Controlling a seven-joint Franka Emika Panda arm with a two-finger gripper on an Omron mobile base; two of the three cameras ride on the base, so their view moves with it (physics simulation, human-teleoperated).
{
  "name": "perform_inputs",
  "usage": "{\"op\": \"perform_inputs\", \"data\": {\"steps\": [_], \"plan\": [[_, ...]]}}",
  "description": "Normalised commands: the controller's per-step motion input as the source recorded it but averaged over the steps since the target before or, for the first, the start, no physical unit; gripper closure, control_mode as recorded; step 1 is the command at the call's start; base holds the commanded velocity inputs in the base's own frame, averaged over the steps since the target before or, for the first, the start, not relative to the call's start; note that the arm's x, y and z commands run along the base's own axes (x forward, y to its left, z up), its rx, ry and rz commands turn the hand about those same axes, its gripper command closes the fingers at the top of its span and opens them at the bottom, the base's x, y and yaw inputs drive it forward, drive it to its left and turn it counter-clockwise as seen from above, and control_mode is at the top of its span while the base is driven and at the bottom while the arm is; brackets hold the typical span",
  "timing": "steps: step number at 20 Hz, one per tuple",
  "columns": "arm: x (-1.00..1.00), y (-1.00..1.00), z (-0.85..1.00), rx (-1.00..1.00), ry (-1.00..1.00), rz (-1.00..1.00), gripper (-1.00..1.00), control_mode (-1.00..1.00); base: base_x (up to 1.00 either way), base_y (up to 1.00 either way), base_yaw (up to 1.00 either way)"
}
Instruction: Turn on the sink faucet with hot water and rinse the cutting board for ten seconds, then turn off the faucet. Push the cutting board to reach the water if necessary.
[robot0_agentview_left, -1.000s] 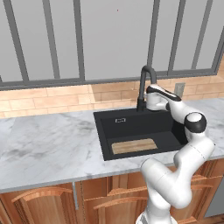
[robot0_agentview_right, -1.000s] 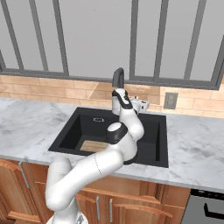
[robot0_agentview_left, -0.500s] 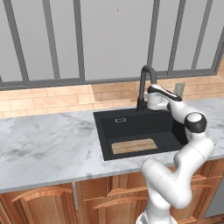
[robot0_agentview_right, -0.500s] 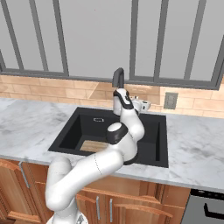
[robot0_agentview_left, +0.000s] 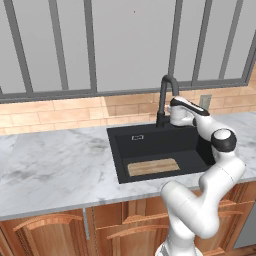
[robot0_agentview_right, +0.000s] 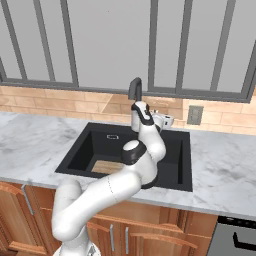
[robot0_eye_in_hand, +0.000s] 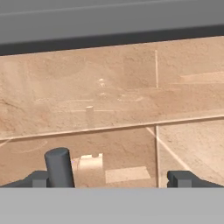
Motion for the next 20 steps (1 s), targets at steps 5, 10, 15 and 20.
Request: {"op": "perform_inputs", "data": {"steps": [5,10,15,20], "plan": [[0.0,-0.04,0.0,0.0,0.0,0.0,-1.0,-1.0,0.0,0.0,0.0],[0.0,-0.06,0.0,0.0,0.0,0.0,-1.0,-1.0,0.0,0.0,0.0],[0.0,-0.1,0.0,0.0,0.0,0.0,-1.0,-1.0,0.0,0.0,0.0],[0.0,-0.1,0.0,0.0,0.0,0.0,-1.0,-1.0,0.0,0.0,0.0]]}}
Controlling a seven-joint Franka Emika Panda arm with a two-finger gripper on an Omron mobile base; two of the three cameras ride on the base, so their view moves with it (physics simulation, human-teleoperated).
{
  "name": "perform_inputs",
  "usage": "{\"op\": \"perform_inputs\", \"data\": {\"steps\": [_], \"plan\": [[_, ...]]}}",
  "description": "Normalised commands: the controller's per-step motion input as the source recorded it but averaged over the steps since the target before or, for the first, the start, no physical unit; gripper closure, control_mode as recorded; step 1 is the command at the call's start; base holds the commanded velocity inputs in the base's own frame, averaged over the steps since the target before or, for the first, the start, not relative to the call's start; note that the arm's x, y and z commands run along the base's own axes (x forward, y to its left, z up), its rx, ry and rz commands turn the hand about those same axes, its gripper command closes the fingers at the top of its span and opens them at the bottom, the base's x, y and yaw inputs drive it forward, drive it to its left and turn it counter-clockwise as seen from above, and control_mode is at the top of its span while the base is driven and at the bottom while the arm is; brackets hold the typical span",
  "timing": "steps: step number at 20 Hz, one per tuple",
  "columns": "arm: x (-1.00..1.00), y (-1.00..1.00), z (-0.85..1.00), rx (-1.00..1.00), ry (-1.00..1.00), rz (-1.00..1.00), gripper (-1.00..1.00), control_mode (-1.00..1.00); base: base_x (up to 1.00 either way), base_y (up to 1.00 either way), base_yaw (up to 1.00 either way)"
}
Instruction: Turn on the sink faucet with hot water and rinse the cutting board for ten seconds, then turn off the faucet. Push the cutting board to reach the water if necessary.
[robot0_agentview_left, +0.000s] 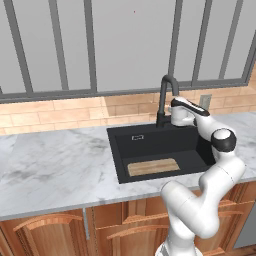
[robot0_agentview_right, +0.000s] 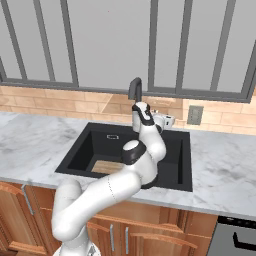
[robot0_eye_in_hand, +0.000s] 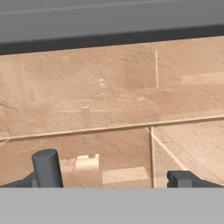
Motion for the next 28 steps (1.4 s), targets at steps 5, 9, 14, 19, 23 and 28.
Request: {"op": "perform_inputs", "data": {"steps": [5,9,14,19,23,28], "plan": [[0.0,-0.08,0.0,0.0,0.0,0.0,-1.0,-1.0,0.0,0.0,0.0],[0.0,0.0,0.0,0.0,0.0,0.0,-1.0,-1.0,0.0,0.0,0.0],[0.0,0.0,0.0,0.0,0.0,0.0,-1.0,-1.0,0.0,0.0,0.0],[0.0,0.0,0.0,0.0,0.0,0.0,-1.0,-1.0,0.0,0.0,0.0],[0.05,0.0,0.0,0.0,0.0,0.0,-1.0,-1.0,0.0,0.0,0.0],[0.04,0.0,0.0,0.0,0.0,0.0,-1.0,-1.0,0.0,0.0,0.0]]}}
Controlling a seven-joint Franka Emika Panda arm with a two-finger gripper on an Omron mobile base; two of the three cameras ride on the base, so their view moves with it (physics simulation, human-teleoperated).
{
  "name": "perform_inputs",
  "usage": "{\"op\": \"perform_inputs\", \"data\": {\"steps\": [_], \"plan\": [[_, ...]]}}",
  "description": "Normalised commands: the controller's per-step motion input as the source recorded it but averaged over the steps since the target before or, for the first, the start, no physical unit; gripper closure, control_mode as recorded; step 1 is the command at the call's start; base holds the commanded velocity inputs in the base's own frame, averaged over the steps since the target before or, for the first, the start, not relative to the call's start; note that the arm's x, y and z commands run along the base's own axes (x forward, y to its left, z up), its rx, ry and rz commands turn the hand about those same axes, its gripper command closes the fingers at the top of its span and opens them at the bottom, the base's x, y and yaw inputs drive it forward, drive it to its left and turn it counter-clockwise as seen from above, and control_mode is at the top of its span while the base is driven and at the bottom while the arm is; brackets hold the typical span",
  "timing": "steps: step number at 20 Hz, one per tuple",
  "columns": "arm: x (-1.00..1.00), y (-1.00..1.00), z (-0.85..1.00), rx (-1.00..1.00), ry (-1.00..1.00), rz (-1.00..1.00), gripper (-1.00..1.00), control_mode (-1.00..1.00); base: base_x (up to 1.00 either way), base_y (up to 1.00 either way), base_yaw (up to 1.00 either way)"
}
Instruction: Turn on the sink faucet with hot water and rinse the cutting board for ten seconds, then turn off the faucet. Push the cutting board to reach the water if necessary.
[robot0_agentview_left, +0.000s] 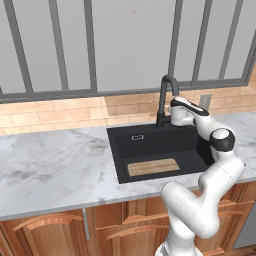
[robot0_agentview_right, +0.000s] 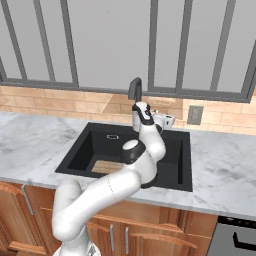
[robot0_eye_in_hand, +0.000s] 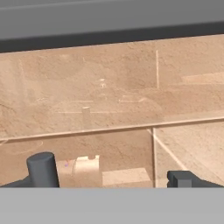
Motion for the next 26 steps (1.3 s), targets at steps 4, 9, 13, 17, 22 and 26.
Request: {"op": "perform_inputs", "data": {"steps": [4,9,13,17,22,26], "plan": [[0.01,0.0,0.0,0.0,0.0,0.0,-1.0,-1.0,0.0,0.0,0.0],[0.0,-0.07,0.0,0.0,0.0,0.0,-1.0,-1.0,0.0,0.0,0.0],[0.0,-0.21,0.0,0.0,0.0,0.0,-1.0,-1.0,0.0,0.0,0.0],[0.0,-0.3,0.0,0.0,0.0,0.0,-1.0,-1.0,0.0,0.0,0.0],[0.0,-0.49,0.0,0.0,0.0,0.01,-1.0,-1.0,0.0,0.0,0.0],[-0.08,-0.68,0.0,0.0,0.0,0.02,-1.0,-1.0,0.0,0.0,0.0]]}}
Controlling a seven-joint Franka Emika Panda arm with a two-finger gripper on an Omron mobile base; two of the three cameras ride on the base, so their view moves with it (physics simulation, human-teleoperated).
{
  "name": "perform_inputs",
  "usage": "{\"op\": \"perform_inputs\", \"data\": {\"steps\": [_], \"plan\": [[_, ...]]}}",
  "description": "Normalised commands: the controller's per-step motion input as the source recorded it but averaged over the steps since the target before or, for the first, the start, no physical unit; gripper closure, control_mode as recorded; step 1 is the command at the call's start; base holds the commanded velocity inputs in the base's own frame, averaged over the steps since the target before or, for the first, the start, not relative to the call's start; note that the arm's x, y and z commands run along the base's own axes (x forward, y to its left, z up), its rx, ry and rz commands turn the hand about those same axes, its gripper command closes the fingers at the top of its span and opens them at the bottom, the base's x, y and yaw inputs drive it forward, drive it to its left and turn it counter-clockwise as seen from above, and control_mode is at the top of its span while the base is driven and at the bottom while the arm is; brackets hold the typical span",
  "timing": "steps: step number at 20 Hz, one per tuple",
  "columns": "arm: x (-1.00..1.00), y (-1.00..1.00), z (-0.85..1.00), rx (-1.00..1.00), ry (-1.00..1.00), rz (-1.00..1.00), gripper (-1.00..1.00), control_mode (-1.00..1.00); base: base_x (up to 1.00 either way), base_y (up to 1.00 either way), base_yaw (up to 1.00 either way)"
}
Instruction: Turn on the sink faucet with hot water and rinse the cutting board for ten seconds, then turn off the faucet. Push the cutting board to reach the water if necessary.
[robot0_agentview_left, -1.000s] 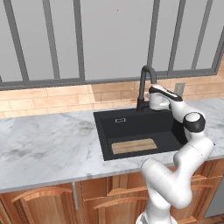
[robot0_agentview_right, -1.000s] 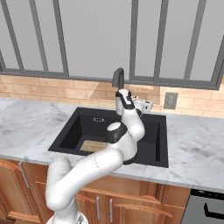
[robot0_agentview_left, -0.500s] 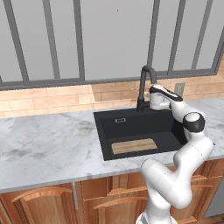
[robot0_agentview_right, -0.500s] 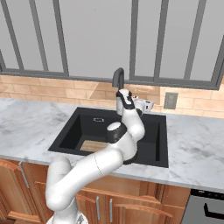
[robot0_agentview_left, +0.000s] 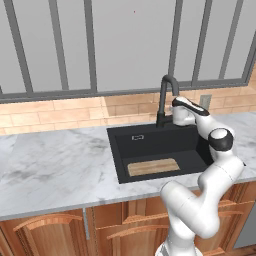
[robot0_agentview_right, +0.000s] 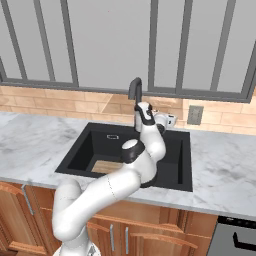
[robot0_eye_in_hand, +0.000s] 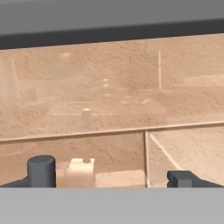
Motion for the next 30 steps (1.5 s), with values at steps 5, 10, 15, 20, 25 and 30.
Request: {"op": "perform_inputs", "data": {"steps": [5,10,15,20,25,30], "plan": [[-0.23,-0.71,-0.01,0.0,0.0,0.01,-1.0,-1.0,0.0,0.0,0.0],[-0.42,-0.71,-0.01,0.0,0.0,0.0,-1.0,-1.0,0.0,0.0,0.0],[-0.37,-0.69,-0.1,0.0,0.0,0.0,-1.0,-1.0,0.0,0.0,0.0],[-0.32,-0.68,-0.14,0.0,0.0,0.0,-1.0,-1.0,0.0,0.0,0.0],[-0.25,-0.67,-0.08,0.0,0.0,0.0,-1.0,-1.0,0.0,0.0,0.0],[-0.43,-0.45,0.11,0.0,0.04,0.0,-1.0,-1.0,0.0,0.0,0.0]]}}
